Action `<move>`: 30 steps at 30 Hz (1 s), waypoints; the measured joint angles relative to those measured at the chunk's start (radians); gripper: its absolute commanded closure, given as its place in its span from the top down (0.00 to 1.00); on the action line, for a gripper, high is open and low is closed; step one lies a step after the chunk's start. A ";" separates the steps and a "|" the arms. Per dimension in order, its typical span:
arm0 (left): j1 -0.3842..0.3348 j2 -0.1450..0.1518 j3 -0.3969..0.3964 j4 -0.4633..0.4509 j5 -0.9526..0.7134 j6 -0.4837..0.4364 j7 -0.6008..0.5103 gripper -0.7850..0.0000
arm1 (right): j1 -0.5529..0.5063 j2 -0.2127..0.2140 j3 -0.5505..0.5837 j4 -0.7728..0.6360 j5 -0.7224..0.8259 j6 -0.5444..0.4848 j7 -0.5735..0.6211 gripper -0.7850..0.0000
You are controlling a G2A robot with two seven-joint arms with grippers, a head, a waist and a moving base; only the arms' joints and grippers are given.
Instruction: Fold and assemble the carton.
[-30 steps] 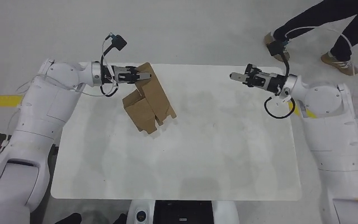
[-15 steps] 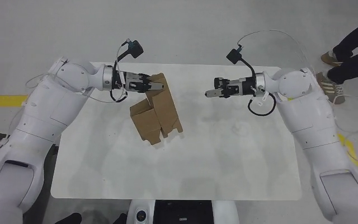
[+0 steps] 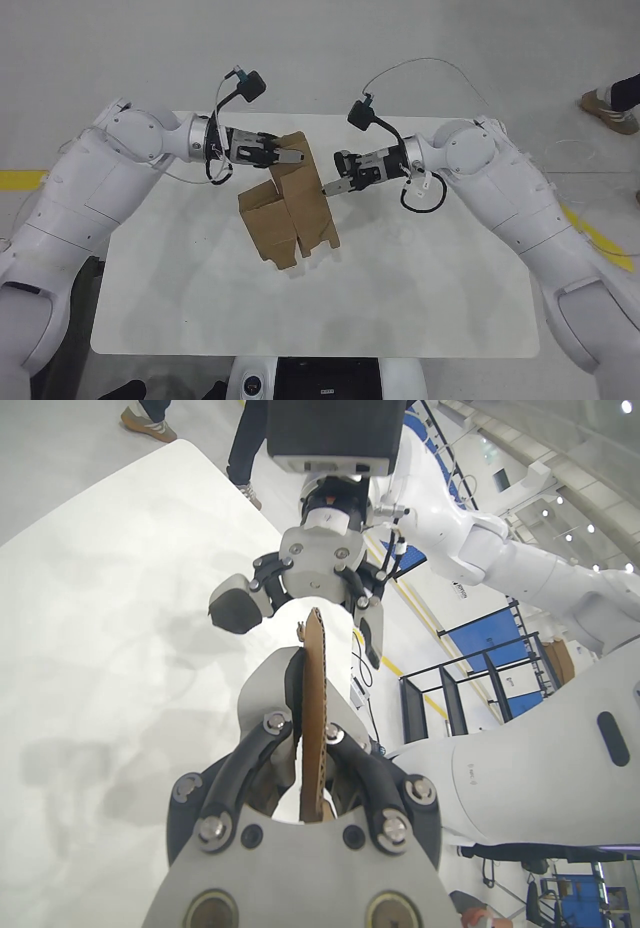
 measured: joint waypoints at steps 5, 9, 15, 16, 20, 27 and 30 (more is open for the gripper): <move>-0.017 -0.001 0.012 0.034 -0.066 -0.001 0.001 0.00 | 0.035 -0.003 -0.097 0.018 0.062 -0.064 -0.064 1.00; -0.025 -0.006 0.022 0.054 -0.092 0.000 0.000 0.00 | 0.065 -0.006 -0.168 0.025 0.097 -0.095 -0.095 0.89; -0.020 -0.017 0.039 0.074 -0.118 -0.005 0.005 0.00 | 0.106 -0.009 -0.265 0.040 0.148 -0.143 -0.143 0.65; -0.019 -0.019 0.041 0.078 -0.126 -0.003 0.003 0.00 | 0.113 -0.010 -0.283 0.042 0.159 -0.154 -0.154 0.62; -0.016 -0.024 0.045 0.081 -0.139 0.003 -0.003 0.00 | 0.134 -0.010 -0.338 0.050 0.193 -0.186 -0.186 0.48; -0.008 -0.028 0.048 0.077 -0.142 0.003 -0.003 0.00 | 0.155 -0.010 -0.393 0.052 0.224 -0.227 -0.227 0.34; -0.004 -0.028 0.049 0.071 -0.138 -0.001 0.001 0.00 | 0.151 -0.011 -0.392 0.045 0.225 -0.228 -0.228 0.06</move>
